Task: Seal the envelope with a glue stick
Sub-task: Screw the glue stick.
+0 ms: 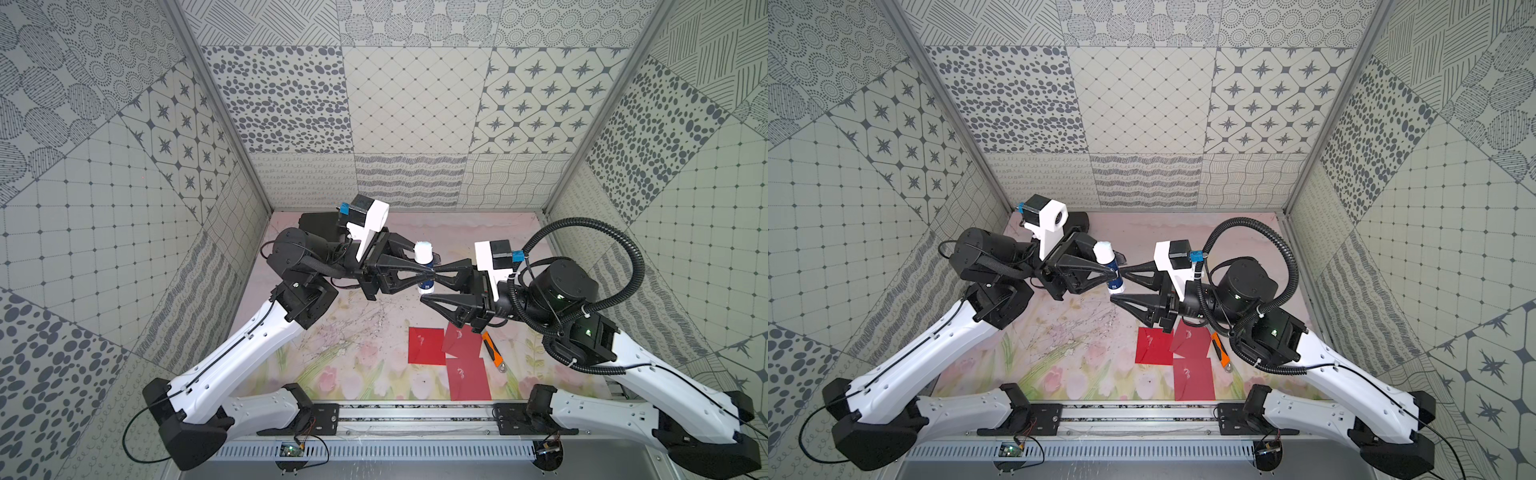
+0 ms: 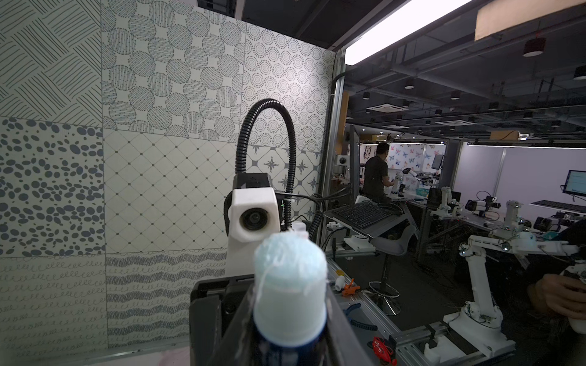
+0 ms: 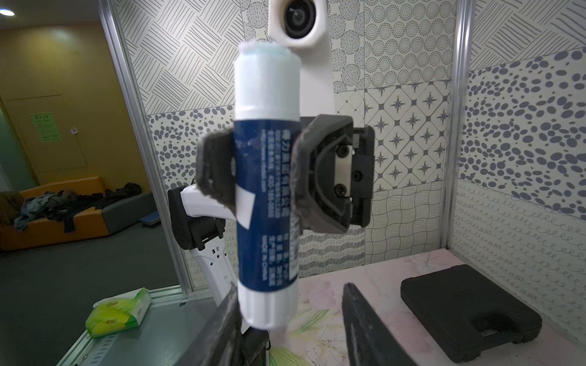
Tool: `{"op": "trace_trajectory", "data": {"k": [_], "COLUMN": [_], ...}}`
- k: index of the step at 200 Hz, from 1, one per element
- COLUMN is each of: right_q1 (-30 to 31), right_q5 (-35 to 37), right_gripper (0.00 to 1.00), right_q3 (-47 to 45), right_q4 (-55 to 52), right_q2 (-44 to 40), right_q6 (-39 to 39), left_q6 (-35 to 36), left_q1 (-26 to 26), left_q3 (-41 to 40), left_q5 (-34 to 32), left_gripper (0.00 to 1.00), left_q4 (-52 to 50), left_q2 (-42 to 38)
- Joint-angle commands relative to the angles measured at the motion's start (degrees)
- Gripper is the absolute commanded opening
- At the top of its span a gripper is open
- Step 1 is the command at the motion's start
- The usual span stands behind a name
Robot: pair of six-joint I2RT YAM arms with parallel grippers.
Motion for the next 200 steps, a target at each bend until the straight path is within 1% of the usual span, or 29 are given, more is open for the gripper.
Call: {"op": "trace_trajectory", "data": {"k": [1,29,45,59,69,79,98,110,122,130,142,156,168,183,200], "right_q1": [0.3,0.3,0.3,0.3,0.3,0.3,0.3,0.3,0.3,0.3,0.3,0.3,0.3,0.3,0.3], "right_q5": [-1.7,-1.6,-1.3,-0.8,-0.3,0.7,5.0,10.5,17.4,21.8,28.7,36.4,42.0,46.4,50.5], "right_gripper": [0.45,0.36,0.34,0.27,0.25,0.21,0.19,0.19,0.19,0.19,0.19,0.19,0.18,0.17,0.13], "right_q3": [1.7,1.3,1.0,0.8,0.7,0.6,0.1,-0.5,-1.5,-1.9,-1.9,-1.6,-1.3,0.1,1.6], "right_q4": [2.2,2.8,2.9,2.8,2.5,2.1,2.1,2.4,3.9,5.4,7.4,11.0,15.5,19.9,24.7], "right_q2": [0.0,-0.1,-0.3,-0.6,-0.7,-0.8,-1.3,-1.5,-1.5,-1.1,0.3,3.1,6.2,10.2,14.6], "right_q6": [1.4,1.4,1.1,0.7,0.1,-0.5,-2.7,-5.1,-8.4,-11.7,-17.7,-25.3,-31.8,-39.9,-47.5], "left_q6": [0.5,0.5,0.6,1.2,1.8,3.0,6.1,9.3,12.0,12.8,12.4,9.4,5.3,-0.2,-4.3], "left_q1": [0.1,0.1,0.1,0.1,0.1,0.1,0.1,0.1,0.1,0.1,0.1,0.1,0.1,0.0,-0.1], "left_q3": [0.7,0.7,0.7,0.7,0.7,0.7,0.3,-0.3,-1.4,-2.4,-4.0,-5.0,-6.5,-9.1,-10.4], "left_q5": [3.8,3.6,3.5,3.2,2.8,2.0,-0.9,-5.1,-11.6,-17.0,-26.7,-37.2,-43.9,-50.9,-56.8], "left_gripper": [0.01,0.01,0.01,0.01,0.01,0.01,0.00,0.00,0.00,0.00,0.00,0.00,0.00,0.00,0.00], "left_q4": [2.3,2.4,2.3,1.7,1.0,-0.5,-3.9,-7.7,-10.9,-12.1,-13.2,-14.9,-13.8,-11.4,-10.7], "left_q2": [0.3,0.5,0.6,0.5,0.4,0.3,-0.1,-0.8,-1.7,-2.4,-3.0,-3.3,-3.5,-3.5,-2.8]}}
